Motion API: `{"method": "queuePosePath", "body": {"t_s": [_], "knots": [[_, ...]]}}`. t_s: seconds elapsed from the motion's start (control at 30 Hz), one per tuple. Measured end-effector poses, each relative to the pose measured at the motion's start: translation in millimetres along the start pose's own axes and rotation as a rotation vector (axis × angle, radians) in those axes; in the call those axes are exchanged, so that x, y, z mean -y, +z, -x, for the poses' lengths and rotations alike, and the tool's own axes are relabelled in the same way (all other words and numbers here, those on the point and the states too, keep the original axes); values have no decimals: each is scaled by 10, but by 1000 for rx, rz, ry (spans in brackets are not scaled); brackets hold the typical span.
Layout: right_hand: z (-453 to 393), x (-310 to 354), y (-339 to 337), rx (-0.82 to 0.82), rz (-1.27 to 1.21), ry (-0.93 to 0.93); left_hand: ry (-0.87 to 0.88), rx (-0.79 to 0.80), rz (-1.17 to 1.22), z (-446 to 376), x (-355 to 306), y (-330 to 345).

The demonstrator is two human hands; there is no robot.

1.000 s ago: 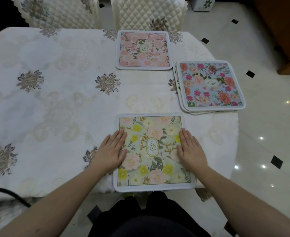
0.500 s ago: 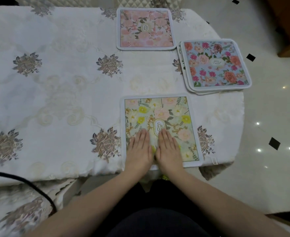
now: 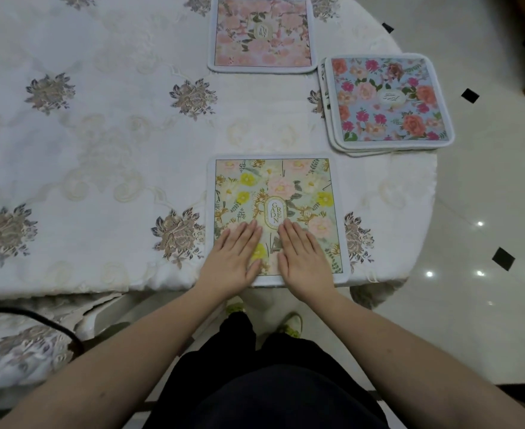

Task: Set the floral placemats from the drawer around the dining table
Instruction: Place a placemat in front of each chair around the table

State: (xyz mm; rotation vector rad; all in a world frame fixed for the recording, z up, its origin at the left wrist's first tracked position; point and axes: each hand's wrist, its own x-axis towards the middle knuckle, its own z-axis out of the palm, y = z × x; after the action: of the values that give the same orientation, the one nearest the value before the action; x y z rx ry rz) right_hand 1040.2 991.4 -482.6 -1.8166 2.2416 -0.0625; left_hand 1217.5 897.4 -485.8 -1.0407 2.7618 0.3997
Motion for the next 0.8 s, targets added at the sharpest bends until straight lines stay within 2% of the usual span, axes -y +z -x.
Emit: {"method": "queuePosePath", "body": {"t_s": [0.47,0.53,0.6,0.67,0.8], "knots": [[423,-838,-268,139,-8,68,-246,76,-4,448,549,-151],[460,-856,-324,128,-10,32,-308,142,3,407,467,-272],[495,-876,-409,131,-62,71,-408,219,58,287,301,-510],[504,-884,-567,111,-116,126,-468,214,137,116,90,-779],[437,-907,-1034,22,-179,183,-342,89,114,-242,-412,-1209]]}}
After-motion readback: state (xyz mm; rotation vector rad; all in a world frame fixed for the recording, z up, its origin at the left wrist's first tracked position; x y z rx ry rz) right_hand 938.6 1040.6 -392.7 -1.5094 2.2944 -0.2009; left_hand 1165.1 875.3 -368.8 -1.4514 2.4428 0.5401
